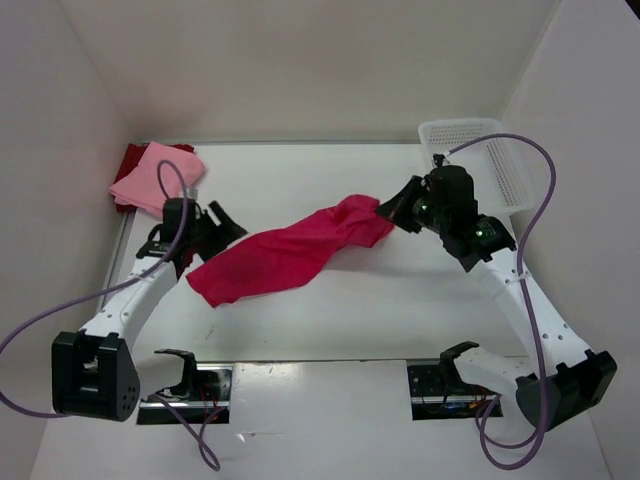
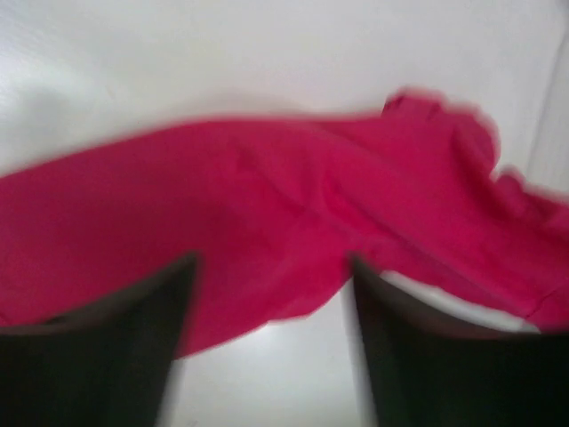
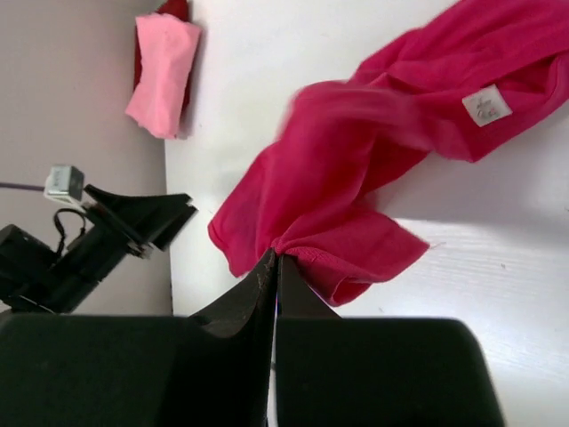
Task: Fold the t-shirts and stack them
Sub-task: Flatten out the tshirt
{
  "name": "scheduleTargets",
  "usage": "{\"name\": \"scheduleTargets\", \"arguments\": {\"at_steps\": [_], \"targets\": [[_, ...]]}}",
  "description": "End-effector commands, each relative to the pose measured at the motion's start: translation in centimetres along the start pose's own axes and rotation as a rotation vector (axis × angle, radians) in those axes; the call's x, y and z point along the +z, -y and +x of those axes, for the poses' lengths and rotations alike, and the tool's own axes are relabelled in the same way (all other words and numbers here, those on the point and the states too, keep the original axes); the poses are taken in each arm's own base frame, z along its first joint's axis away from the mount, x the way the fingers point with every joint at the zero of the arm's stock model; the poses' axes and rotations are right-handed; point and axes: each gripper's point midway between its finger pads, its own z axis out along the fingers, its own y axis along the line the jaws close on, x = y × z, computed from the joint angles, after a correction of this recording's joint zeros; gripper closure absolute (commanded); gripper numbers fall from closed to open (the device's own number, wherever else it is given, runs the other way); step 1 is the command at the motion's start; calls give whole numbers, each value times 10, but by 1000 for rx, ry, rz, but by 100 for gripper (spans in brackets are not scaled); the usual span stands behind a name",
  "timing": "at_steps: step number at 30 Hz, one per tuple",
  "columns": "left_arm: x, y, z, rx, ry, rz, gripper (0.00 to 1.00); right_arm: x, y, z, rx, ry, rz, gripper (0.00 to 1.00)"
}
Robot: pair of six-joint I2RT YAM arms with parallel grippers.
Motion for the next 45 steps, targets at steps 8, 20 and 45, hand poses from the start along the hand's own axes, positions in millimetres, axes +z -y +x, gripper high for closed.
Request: {"name": "scheduleTargets", "arguments": {"at_steps": [8, 20, 45], "targets": [[-26, -52, 97, 0, -105, -187, 34, 23, 62, 19, 55, -105, 123, 100], [-26, -101, 111, -182, -25, -319, 26, 40, 70, 36, 36, -171, 87, 100], [-42, -13, 24, -142, 121, -90, 100, 16, 68, 44, -6, -196, 79, 100]]}}
